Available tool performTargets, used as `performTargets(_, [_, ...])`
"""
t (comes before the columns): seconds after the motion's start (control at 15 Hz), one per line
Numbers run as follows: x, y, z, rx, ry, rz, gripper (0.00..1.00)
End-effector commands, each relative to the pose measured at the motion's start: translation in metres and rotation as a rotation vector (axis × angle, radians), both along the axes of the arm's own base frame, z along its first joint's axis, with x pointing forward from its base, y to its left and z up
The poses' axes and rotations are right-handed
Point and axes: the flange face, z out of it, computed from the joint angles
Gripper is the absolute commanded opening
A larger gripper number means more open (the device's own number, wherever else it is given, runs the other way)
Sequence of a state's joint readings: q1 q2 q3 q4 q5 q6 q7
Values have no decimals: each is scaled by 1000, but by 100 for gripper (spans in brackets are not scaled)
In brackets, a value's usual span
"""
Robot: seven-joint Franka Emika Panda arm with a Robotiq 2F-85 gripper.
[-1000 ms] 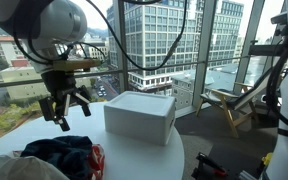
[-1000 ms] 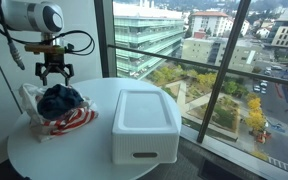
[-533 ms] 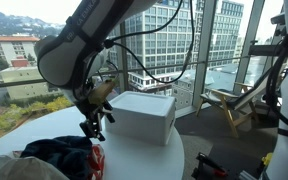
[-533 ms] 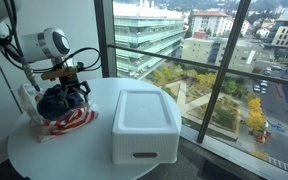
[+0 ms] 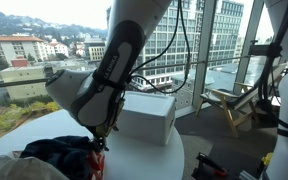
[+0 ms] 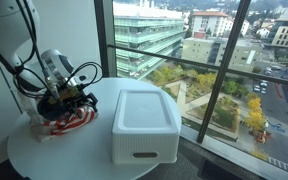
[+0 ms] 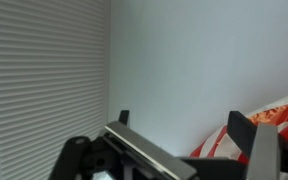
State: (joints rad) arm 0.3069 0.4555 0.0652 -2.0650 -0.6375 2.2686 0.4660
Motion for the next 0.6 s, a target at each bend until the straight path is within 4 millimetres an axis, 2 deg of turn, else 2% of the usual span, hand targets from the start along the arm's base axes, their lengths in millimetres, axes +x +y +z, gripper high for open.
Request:
performTargets(0.0, [6, 24, 23, 41, -83, -80, 100])
performTargets(0.27, [8, 47, 56, 119, -103, -129, 100])
performTargets(0.4, [8, 54, 57, 165, -95, -140, 100])
performTargets(0.53, [5, 54, 45, 165, -68, -170, 100])
